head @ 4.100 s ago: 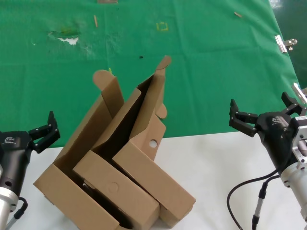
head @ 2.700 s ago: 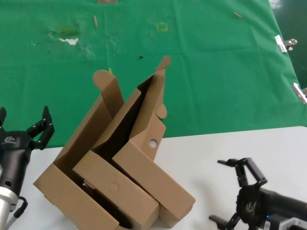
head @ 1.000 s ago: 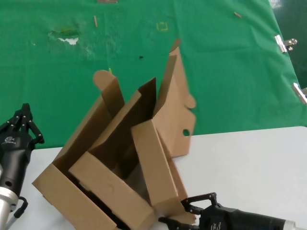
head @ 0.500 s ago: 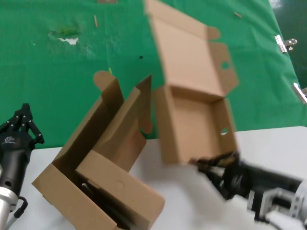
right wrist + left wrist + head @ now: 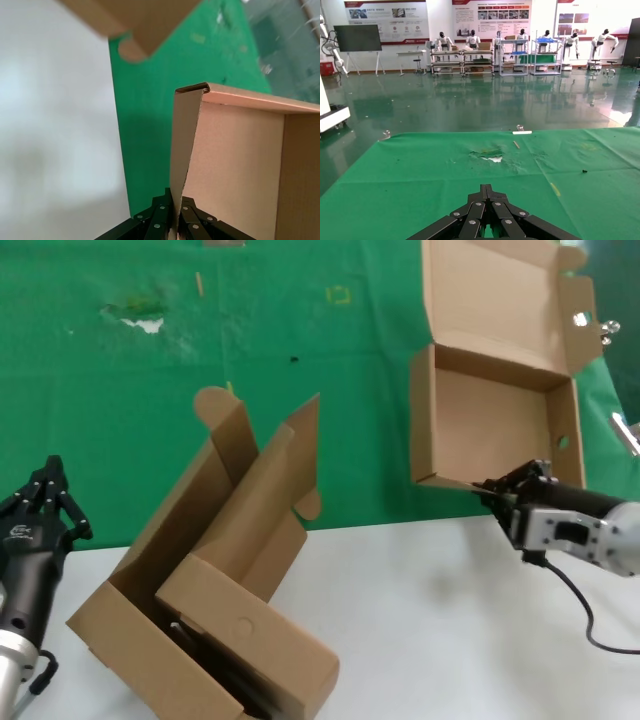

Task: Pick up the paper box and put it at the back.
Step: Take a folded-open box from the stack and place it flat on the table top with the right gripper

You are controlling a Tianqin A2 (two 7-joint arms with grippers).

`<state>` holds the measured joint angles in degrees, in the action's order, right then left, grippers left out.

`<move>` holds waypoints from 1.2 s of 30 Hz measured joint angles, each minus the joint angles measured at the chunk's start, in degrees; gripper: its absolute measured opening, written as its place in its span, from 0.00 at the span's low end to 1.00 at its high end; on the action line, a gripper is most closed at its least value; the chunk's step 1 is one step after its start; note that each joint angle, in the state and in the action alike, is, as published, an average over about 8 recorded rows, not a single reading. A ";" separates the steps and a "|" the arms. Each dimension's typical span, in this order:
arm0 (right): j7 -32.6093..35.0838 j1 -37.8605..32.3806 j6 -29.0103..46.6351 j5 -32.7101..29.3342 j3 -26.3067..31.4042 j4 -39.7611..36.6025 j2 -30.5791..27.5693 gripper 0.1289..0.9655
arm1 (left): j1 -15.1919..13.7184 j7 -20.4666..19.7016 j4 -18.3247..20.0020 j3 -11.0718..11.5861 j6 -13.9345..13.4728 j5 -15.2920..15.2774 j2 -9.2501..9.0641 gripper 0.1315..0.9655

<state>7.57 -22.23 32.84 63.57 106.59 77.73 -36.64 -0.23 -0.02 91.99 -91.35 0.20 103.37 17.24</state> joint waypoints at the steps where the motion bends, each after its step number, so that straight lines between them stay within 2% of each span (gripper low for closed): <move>1: -0.56 -1.56 0.14 -2.18 0.56 -1.85 0.95 0.01 | 0.00 0.00 0.00 0.00 0.00 0.00 0.00 0.01; 6: -2.06 -7.80 0.32 -11.48 2.92 -9.23 5.54 0.01 | 0.00 0.00 0.00 0.00 0.00 0.00 0.00 0.01; 12: -2.33 -11.52 0.75 -16.73 4.90 -13.29 8.86 0.01 | 0.00 0.00 0.00 0.00 0.00 0.00 0.00 0.01; 23: -0.99 -12.54 2.28 -17.16 7.21 -14.18 10.00 0.01 | 0.00 0.00 0.00 0.00 0.00 0.00 0.00 0.01; 32: -1.63 -11.84 3.02 -16.09 7.33 -12.64 10.04 0.09 | 0.00 0.00 0.00 0.00 0.00 0.00 0.00 0.01; 36: -1.85 -11.49 3.10 -14.88 7.13 -12.09 9.86 0.16 | 0.00 0.00 0.00 0.00 0.00 0.00 0.00 0.01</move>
<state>5.72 -33.72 35.94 48.69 113.72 65.64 -26.78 -0.23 -0.02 91.99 -91.35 0.20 103.37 17.24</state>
